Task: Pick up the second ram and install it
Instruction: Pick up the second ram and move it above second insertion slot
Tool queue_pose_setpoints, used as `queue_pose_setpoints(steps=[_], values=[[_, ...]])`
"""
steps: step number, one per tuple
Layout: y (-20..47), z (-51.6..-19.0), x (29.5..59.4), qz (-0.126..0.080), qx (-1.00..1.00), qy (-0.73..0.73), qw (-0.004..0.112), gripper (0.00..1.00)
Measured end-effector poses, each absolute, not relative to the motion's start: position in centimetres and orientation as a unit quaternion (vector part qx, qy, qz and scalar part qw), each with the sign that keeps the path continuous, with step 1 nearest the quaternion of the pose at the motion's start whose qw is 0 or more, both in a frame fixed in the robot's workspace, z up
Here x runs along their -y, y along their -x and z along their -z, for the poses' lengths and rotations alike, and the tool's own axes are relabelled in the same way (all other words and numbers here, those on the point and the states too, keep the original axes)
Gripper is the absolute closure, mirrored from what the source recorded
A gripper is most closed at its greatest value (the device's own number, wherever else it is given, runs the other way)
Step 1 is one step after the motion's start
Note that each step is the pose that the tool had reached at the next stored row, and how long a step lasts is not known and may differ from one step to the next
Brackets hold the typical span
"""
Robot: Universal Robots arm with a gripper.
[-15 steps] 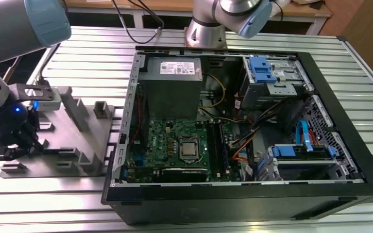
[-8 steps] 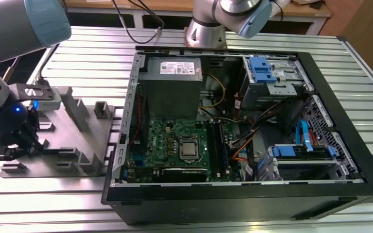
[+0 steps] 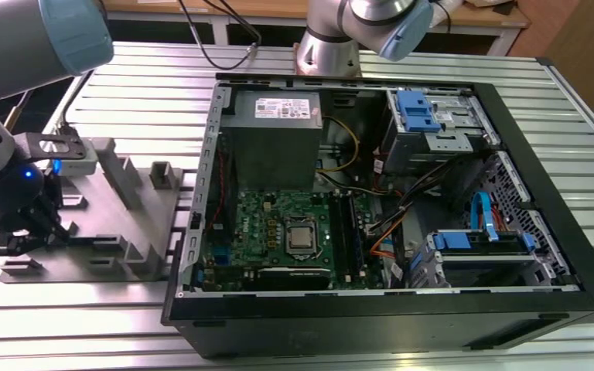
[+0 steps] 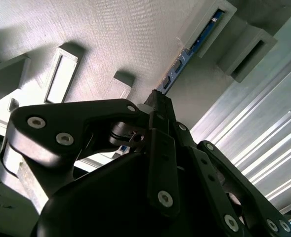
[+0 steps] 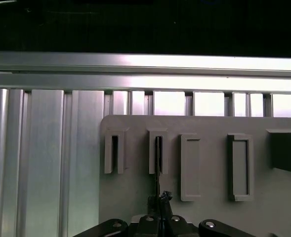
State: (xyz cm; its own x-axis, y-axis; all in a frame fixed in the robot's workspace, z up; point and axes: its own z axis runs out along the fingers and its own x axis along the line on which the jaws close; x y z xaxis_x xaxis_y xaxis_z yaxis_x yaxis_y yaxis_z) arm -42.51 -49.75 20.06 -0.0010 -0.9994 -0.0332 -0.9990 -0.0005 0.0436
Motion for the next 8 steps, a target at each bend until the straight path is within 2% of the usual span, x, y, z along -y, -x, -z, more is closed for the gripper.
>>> queue_pose_setpoints(steps=[8], values=[[42.51,-20.27,49.75,0.027,0.707,-0.707,0.004,0.92]])
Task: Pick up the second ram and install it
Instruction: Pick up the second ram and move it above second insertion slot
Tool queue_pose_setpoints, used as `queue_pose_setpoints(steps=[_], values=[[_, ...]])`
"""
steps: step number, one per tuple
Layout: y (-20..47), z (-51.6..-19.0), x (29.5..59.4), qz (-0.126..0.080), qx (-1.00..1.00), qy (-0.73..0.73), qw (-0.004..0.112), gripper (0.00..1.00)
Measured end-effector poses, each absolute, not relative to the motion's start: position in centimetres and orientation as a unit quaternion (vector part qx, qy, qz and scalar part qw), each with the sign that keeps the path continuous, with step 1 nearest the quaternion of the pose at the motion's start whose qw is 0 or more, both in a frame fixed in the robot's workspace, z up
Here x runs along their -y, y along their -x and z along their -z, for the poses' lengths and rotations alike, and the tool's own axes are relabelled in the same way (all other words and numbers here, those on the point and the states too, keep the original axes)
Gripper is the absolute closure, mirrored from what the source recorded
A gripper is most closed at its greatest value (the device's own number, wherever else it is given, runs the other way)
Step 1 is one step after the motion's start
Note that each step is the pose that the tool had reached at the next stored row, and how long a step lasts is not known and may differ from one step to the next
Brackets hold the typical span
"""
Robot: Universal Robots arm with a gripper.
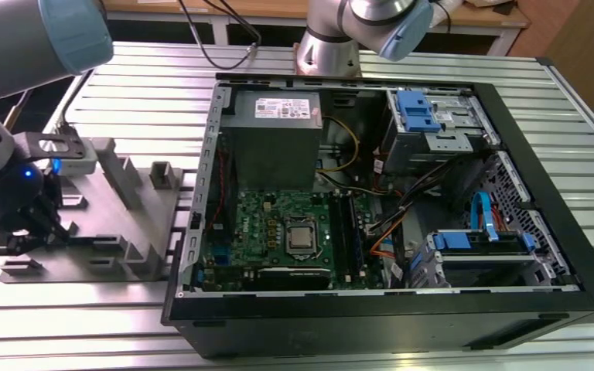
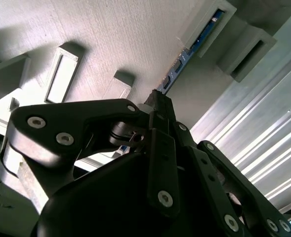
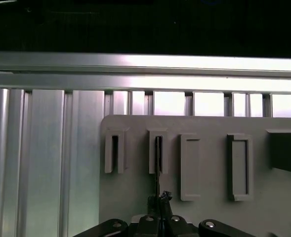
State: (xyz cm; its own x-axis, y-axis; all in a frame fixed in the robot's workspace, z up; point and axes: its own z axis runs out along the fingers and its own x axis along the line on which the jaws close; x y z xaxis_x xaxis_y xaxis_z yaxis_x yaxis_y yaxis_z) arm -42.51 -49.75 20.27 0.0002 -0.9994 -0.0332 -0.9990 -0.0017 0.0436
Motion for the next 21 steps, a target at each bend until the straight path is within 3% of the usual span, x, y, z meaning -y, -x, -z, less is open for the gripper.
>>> queue_pose_setpoints(steps=[21], values=[[42.5,-22.3,49.7,0.027,0.707,-0.707,0.004,0.92]])
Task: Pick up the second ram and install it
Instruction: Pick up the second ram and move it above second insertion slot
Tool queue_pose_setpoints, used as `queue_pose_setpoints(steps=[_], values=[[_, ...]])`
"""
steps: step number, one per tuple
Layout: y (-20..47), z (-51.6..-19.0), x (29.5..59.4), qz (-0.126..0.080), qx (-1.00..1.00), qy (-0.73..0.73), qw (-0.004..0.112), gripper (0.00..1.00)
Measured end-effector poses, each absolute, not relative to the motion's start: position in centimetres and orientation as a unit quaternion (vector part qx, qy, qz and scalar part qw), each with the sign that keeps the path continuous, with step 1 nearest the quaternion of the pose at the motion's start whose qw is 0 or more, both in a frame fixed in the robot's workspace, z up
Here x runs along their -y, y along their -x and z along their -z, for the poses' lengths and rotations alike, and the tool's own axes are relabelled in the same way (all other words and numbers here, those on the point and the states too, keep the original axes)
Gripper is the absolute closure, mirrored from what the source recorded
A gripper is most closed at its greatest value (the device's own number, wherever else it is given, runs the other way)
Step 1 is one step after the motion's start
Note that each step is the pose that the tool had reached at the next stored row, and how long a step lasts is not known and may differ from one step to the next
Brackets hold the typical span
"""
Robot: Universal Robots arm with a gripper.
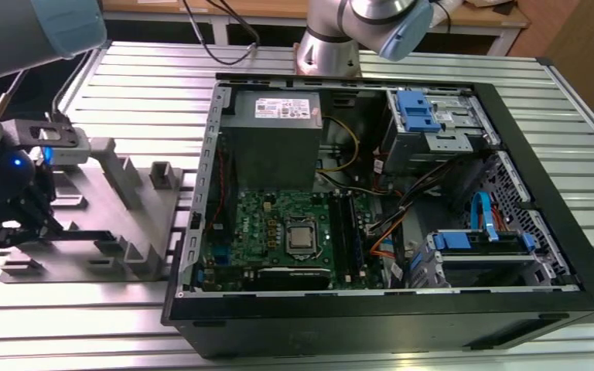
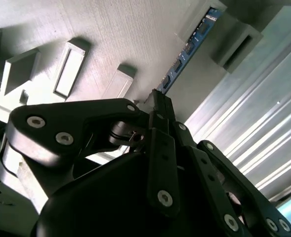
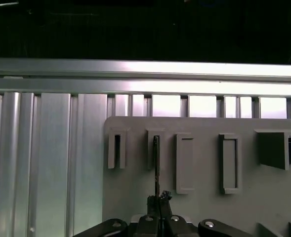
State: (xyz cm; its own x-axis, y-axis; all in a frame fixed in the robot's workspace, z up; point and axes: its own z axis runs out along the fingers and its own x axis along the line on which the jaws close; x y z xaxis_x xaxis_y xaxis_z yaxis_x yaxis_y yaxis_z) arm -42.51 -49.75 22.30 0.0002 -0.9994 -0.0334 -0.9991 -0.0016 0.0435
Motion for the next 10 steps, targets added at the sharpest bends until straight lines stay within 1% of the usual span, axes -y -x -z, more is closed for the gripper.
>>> queue_pose_setpoints(steps=[10], values=[[42.5,-25.4,49.7,0.027,0.707,-0.707,0.004,0.92]])
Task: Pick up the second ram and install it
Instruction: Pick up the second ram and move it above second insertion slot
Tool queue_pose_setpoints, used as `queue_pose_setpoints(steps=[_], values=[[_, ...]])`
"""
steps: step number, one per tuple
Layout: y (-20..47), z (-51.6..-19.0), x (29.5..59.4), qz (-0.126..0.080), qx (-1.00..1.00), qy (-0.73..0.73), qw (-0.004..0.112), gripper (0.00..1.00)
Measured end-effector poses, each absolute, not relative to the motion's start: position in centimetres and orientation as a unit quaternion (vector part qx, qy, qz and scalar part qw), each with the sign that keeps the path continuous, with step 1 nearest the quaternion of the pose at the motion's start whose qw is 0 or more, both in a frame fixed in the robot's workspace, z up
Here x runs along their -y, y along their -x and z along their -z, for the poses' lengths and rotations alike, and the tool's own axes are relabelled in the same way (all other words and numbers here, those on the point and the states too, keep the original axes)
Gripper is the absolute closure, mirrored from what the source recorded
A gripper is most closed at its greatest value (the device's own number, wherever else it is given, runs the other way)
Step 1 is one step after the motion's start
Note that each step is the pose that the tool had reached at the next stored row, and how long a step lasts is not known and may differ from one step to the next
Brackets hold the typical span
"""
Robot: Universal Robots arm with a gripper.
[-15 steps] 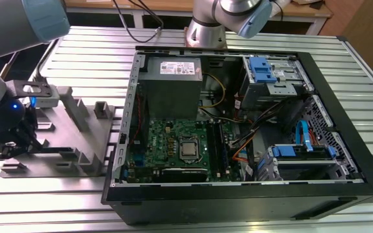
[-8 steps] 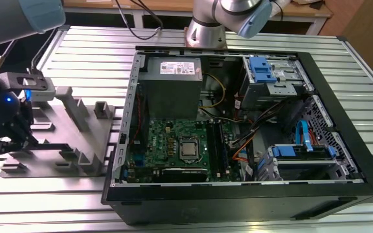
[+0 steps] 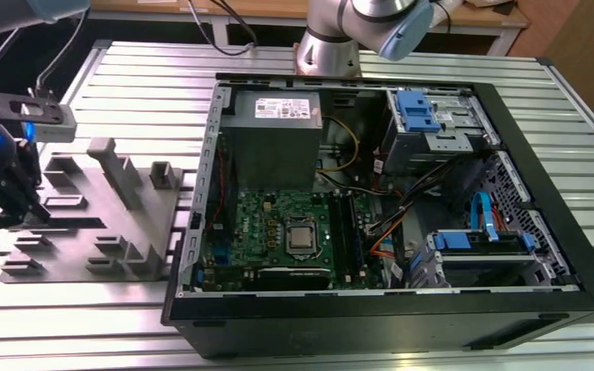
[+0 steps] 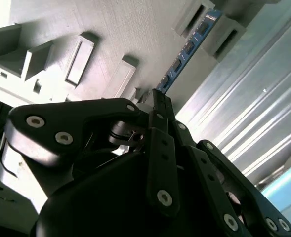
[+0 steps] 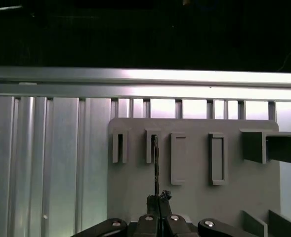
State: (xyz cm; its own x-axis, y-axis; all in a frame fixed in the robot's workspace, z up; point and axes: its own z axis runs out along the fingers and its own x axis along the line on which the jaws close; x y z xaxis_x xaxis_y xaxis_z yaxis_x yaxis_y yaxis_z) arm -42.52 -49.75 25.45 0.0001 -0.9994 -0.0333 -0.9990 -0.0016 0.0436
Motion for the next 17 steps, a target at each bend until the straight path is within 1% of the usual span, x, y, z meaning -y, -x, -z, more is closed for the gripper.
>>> queue_pose_setpoints(steps=[17], values=[[42.5,-31.8,49.7,0.027,0.707,-0.707,0.004,0.92]])
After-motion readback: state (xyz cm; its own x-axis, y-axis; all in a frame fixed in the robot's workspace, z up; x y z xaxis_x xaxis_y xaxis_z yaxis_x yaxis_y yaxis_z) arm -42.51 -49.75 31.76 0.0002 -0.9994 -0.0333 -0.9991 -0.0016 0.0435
